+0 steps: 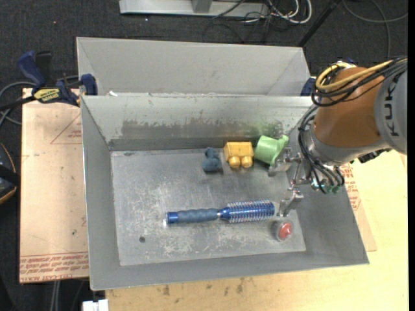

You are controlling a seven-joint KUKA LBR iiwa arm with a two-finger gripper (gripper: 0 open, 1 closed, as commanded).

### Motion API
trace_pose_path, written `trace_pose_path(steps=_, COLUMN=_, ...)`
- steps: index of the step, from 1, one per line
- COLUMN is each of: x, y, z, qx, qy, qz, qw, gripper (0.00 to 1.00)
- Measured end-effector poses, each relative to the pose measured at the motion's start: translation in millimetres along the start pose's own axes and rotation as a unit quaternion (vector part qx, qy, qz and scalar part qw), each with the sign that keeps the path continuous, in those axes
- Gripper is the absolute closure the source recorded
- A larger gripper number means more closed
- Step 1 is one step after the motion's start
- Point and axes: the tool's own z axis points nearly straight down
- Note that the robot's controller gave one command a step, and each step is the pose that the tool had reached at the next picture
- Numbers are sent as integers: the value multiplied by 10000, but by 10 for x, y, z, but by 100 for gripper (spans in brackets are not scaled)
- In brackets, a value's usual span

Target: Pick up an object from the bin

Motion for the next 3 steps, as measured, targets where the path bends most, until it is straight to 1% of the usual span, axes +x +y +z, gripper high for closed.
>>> trace_pose_path(steps=1, x=212, y=260, z=724, qx=-1, qy=-72, qz=327, qw=9994, gripper=0)
trace_pose_path(steps=2, x=192, y=251, z=682, qx=4, qy=-90, qz=316, qw=9995, gripper=100)
trace_pose_path(steps=3, x=49, y=323, z=-387, qx=10, qy=-90, qz=170, qw=9998, gripper=100)
